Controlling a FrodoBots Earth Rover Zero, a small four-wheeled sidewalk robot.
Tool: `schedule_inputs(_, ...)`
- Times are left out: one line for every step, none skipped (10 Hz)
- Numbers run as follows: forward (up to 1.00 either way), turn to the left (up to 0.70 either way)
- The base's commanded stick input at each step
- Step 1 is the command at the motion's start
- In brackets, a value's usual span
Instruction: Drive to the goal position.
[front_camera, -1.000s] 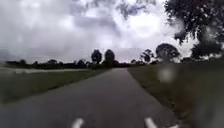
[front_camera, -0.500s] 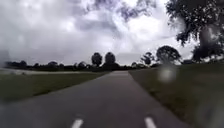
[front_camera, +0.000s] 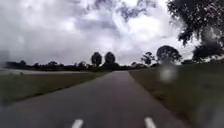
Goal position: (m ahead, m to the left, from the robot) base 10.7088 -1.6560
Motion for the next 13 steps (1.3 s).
schedule_inputs(0.85, 0.0)
schedule_inputs(0.85, 0.0)
schedule_inputs(0.85, 0.0)
schedule_inputs(0.85, 0.0)
schedule_inputs(0.85, 0.0)
schedule_inputs(0.85, 0.0)
schedule_inputs(0.85, 0.0)
schedule_inputs(0.85, 0.0)
schedule_inputs(0.85, 0.0)
schedule_inputs(0.85, 0.0)
schedule_inputs(0.85, 0.0)
schedule_inputs(0.85, 0.0)
schedule_inputs(0.85, 0.0)
